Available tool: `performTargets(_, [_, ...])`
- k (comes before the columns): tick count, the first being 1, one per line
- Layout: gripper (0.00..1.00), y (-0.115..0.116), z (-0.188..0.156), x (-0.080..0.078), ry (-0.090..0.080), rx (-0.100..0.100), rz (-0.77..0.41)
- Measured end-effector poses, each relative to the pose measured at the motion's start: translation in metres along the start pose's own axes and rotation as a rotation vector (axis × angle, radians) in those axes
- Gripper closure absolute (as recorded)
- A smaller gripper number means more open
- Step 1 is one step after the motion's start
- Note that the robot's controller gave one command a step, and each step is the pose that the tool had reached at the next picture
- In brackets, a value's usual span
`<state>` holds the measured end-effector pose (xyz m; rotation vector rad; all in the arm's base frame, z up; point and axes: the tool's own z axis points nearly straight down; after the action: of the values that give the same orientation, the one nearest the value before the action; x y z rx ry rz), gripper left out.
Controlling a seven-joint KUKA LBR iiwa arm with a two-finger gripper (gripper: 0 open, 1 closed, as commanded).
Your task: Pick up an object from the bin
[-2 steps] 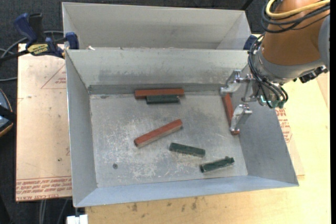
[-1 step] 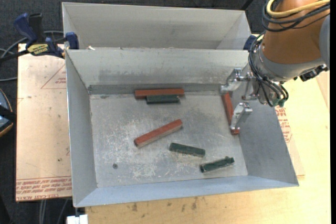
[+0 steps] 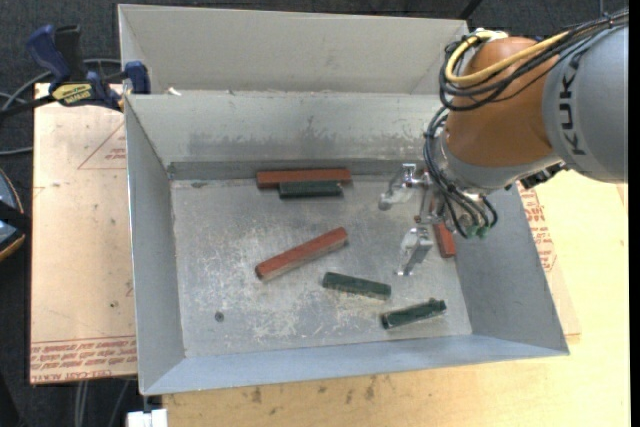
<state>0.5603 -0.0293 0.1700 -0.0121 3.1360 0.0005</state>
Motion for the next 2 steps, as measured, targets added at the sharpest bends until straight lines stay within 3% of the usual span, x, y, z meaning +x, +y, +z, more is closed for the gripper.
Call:
performTargets(1, [0.0,0.047,0.01,0.013,0.006,-0.003,0.042])
performTargets(2, [0.0,0.044,0.025,0.012,0.005,-0.001,0.083])
